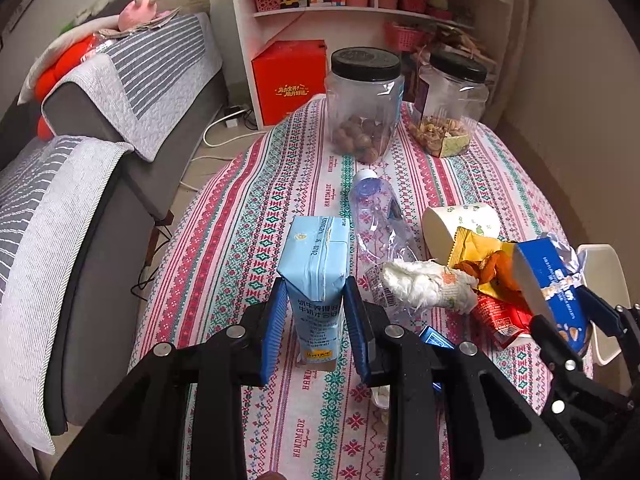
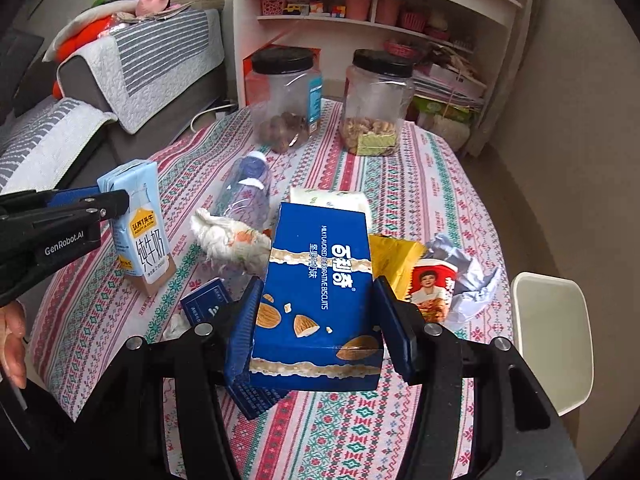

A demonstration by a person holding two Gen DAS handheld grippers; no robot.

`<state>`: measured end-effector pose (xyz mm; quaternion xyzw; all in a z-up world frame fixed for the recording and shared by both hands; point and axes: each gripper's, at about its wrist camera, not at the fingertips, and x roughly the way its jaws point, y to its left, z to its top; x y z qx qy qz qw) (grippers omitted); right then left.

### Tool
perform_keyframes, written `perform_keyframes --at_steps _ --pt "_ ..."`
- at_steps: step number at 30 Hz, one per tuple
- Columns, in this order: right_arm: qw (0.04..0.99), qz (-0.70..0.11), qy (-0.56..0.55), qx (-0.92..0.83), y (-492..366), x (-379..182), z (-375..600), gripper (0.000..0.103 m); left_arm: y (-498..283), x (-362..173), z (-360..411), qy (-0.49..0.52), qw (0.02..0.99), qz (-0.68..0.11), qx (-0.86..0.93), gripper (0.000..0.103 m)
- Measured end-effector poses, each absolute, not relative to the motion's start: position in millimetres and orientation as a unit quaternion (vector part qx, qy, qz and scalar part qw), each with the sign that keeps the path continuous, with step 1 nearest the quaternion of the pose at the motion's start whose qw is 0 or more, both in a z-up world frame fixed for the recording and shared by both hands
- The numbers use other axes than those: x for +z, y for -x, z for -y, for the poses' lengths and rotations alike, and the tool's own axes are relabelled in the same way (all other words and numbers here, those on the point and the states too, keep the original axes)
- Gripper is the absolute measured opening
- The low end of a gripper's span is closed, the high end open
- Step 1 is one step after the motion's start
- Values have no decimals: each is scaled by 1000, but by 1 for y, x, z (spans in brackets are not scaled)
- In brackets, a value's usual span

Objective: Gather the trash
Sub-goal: 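Lift the blue biscuit box with the right tool while the left tool holds the milk carton, then drop the biscuit box and milk carton into the white wastebasket with both tools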

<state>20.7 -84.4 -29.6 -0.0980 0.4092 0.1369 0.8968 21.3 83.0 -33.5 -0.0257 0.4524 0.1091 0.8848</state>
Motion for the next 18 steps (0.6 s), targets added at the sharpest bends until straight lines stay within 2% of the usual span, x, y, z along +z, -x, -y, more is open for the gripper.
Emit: perform_keyframes --at_steps 9,18 --pt "915 -384 63 108 -22 -10 123 53 -22 -28 -65 28 894 -437 93 29" --pt "936 -352 13 20 -32 14 202 53 -20 -10 -45 35 915 -394 76 29"
